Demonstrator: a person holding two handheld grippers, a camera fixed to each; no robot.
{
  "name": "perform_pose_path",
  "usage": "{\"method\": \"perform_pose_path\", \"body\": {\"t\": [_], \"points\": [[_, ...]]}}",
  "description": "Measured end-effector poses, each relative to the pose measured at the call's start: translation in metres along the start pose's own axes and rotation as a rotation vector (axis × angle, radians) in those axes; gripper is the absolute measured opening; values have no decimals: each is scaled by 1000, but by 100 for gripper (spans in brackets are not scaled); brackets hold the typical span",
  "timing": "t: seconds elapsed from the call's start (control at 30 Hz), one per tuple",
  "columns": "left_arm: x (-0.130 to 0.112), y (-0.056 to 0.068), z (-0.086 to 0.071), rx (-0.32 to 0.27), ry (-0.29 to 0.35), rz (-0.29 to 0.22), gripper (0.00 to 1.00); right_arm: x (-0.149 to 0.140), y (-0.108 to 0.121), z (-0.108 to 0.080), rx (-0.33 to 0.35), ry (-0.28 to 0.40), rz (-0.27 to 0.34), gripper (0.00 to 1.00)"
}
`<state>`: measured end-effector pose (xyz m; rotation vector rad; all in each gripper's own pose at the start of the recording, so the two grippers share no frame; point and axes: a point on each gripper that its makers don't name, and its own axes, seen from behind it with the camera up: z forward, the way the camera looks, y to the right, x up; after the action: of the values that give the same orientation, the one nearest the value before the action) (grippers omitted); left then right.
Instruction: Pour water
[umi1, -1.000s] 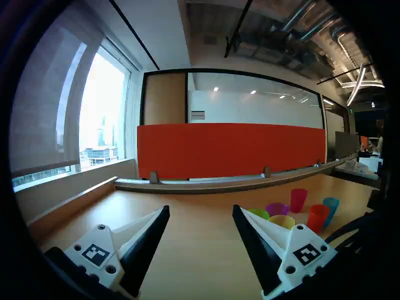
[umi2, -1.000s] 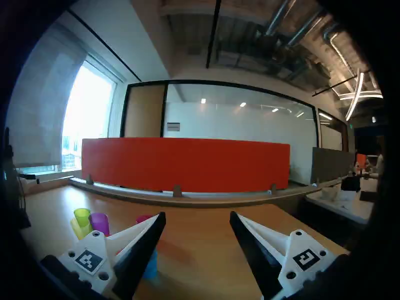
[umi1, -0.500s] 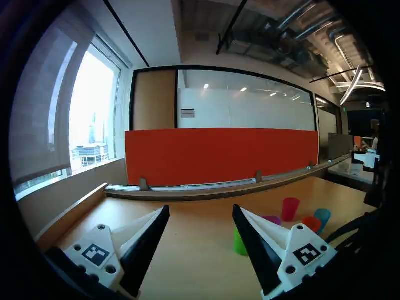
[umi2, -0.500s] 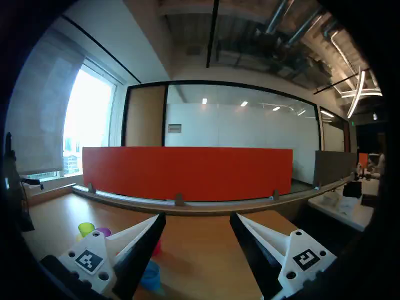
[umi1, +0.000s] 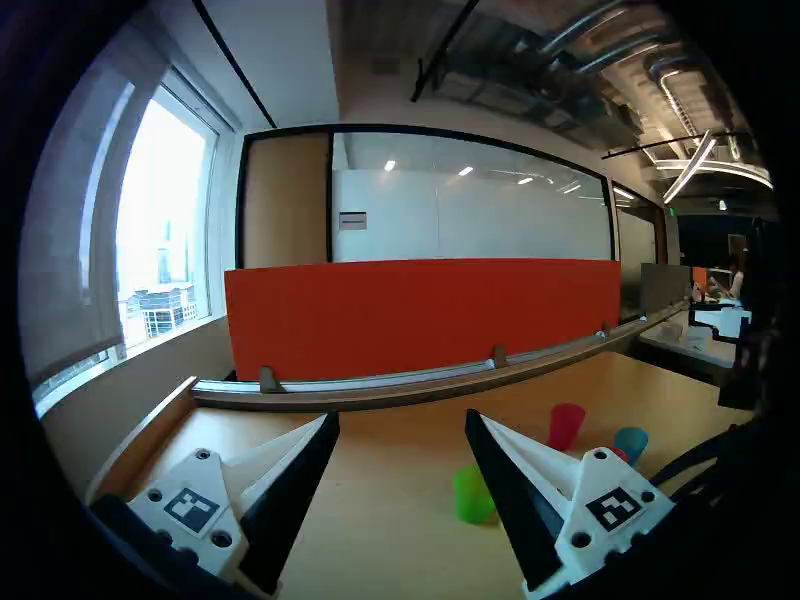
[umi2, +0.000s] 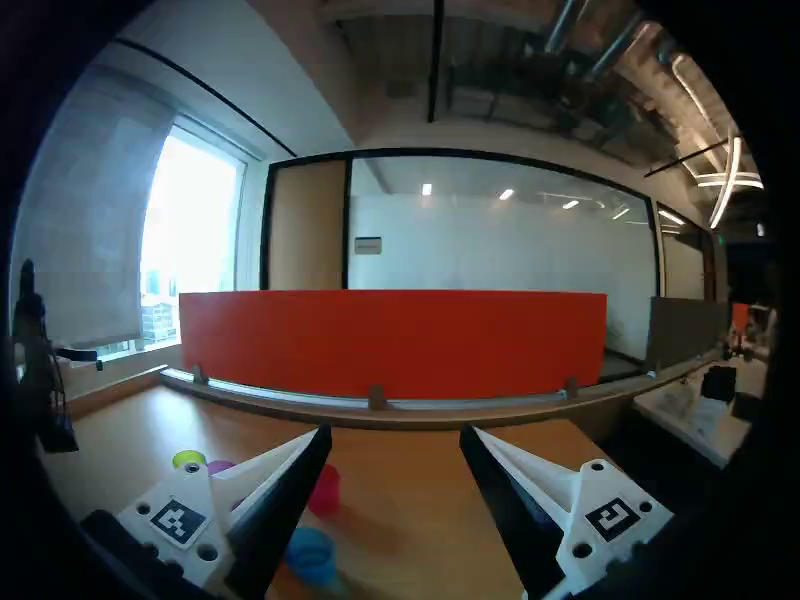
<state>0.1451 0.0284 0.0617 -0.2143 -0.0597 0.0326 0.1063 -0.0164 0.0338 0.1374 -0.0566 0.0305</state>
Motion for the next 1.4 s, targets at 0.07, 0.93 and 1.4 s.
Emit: {"method": "perform_pose_path", "body": {"t": [0.07,0.93,1.4], "points": [[4,3,3,-28,-5,18,93,4,-4,1,34,1,-13,100],[-2,54,33,-479,-210,214,93,-4,-59,-11,551,-270,-263,100],[-10,63,43,-560,-283,224,93,-13,-69,-11,636,-331,-357,100]]}}
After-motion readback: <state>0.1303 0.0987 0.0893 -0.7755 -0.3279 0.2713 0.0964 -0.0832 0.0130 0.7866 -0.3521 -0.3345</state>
